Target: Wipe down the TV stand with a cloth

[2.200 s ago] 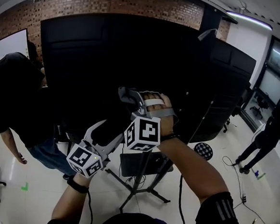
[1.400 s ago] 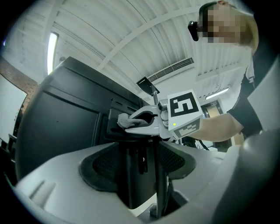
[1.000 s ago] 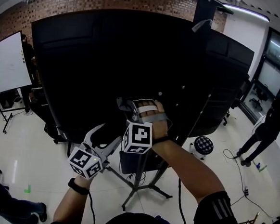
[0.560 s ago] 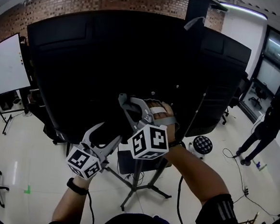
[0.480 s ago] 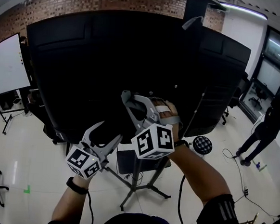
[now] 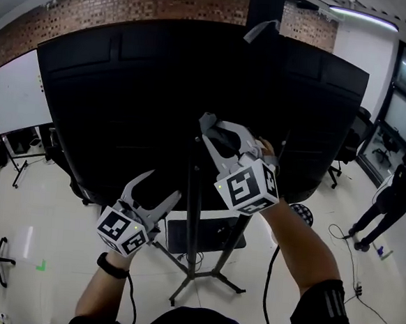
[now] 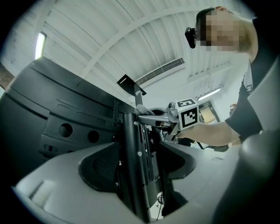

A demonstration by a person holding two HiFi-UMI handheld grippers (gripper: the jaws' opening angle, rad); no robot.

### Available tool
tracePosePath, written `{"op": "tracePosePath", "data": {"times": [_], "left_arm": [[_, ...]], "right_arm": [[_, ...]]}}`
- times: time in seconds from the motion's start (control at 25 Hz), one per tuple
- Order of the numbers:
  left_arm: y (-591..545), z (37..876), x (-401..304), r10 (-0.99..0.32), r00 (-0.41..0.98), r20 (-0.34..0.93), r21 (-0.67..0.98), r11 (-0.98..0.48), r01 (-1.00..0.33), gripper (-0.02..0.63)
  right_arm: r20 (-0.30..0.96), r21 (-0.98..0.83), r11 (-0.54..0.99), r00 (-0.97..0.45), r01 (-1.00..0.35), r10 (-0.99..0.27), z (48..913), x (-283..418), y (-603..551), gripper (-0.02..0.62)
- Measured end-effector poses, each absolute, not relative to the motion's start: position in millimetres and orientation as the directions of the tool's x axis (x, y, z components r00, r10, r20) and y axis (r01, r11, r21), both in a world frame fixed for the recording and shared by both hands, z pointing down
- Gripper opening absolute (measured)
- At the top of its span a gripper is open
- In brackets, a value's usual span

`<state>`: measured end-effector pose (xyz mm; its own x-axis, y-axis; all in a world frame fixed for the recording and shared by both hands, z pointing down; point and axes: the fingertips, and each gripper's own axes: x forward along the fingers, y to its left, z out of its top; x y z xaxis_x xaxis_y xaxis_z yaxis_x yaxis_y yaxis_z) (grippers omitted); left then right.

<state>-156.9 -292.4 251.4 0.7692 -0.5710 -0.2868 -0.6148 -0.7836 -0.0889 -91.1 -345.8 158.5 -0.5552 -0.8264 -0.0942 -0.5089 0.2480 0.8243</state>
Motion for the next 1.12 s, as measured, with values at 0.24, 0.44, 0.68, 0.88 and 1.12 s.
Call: {"op": "tracePosePath", "data": {"times": [0.24, 0.44, 0.68, 0.88, 1.12], "left_arm": [[-294, 252, -132, -0.616, 0.741, -0.269, -0.086, -0.751, -0.655, 0.302], [-298, 256, -122, -0.660, 0.708, -0.252, -0.080, -0.715, -0.695, 0.302], [-297, 268, -121, -0.716, 0.659, -0.232, -0.067, -0.664, -0.745, 0.302], [-290, 278, -119, -0.751, 0.624, -0.215, -0.058, -0.628, -0.776, 0.302], [-280, 296, -118, -0.792, 0.582, -0.185, -0.042, -0.586, -0.809, 0.302]], "right_arm": [[-0.052, 0.763, 0.358, -0.604, -0.538, -0.796, 170, -71, -369, 0.060], [-0.061, 0.760, 0.392, -0.658, -0.518, -0.751, 173, -74, -364, 0.057], [-0.070, 0.825, 0.358, -0.707, -0.438, -0.704, 194, -83, -351, 0.057], [-0.051, 0.893, 0.297, -0.734, -0.337, -0.678, 218, -93, -340, 0.058], [-0.002, 0.936, 0.264, -0.754, -0.232, -0.657, 254, -102, -331, 0.058]]}}
